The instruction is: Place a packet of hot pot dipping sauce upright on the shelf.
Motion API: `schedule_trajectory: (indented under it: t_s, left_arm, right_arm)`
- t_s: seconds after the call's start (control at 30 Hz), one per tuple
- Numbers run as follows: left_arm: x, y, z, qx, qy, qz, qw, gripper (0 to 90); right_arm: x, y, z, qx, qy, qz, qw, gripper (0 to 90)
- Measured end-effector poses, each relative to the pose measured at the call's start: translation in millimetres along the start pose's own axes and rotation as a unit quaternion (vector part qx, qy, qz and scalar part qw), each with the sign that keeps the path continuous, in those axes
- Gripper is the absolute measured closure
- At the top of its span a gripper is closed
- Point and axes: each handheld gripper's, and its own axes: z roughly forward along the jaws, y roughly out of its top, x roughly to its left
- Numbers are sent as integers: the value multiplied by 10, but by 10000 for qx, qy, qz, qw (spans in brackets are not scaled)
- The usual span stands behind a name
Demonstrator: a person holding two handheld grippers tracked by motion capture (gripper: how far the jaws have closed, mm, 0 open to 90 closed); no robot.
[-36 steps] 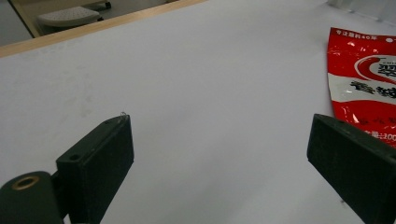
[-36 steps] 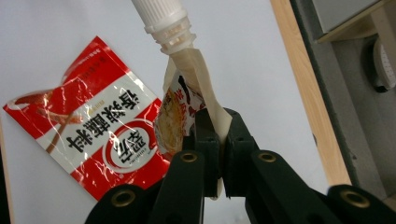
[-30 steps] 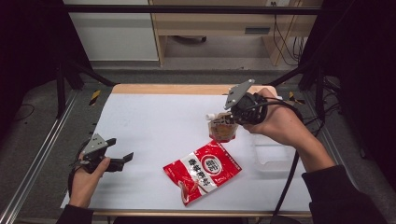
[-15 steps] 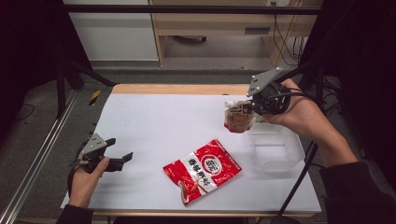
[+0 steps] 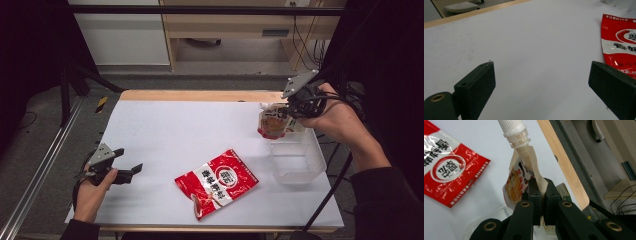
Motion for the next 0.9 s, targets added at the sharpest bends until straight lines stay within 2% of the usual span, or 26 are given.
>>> schedule_trajectory:
  t_s: [0.37, 0.6, 0.9]
  left_arm:
    - [-3, -5, 17, 86, 17, 17, 10000, 74]
    - [-8, -8, 15, 95, 8, 0, 10000, 74]
    - [3, -15, 28, 133, 32, 14, 9999, 74]
  right_arm:
    - [-147, -321, 182, 144, -32, 189, 9997, 873]
    - [-175, -401, 220, 137, -25, 194, 9997, 873]
    - [-217, -541, 381, 36, 42, 189, 9998, 870]
